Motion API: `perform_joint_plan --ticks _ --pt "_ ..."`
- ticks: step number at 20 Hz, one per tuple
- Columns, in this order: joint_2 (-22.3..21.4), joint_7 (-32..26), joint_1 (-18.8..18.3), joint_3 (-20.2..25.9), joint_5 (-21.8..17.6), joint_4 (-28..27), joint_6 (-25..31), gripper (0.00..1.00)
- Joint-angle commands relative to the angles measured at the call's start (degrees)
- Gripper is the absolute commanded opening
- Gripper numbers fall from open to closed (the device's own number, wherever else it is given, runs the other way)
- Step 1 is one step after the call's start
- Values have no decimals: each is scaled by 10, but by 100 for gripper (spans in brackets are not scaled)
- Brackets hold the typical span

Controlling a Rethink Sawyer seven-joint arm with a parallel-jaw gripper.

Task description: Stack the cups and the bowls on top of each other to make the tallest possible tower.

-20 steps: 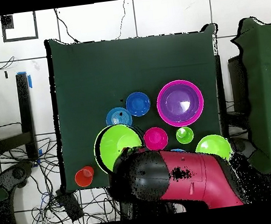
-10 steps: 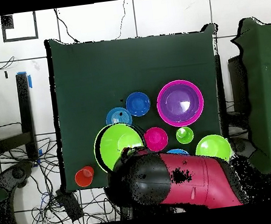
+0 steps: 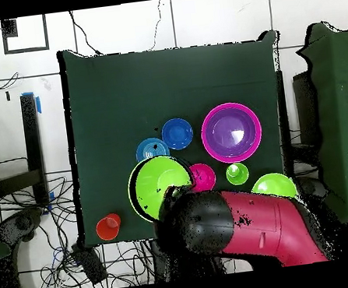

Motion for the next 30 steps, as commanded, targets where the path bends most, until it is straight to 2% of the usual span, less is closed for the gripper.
perform_joint_plan --ticks 1,11,18,22,30 --pt "68 -152 -23 58 -44 -2 21 0" --pt "158 -167 -80 110 -87 -63 14 0" --pt "238 -146 -90 139 -126 -116 19 0" --pt "260 -146 -101 148 -143 -126 14 0" --pt "272 -159 -127 168 -169 -137 26 0"
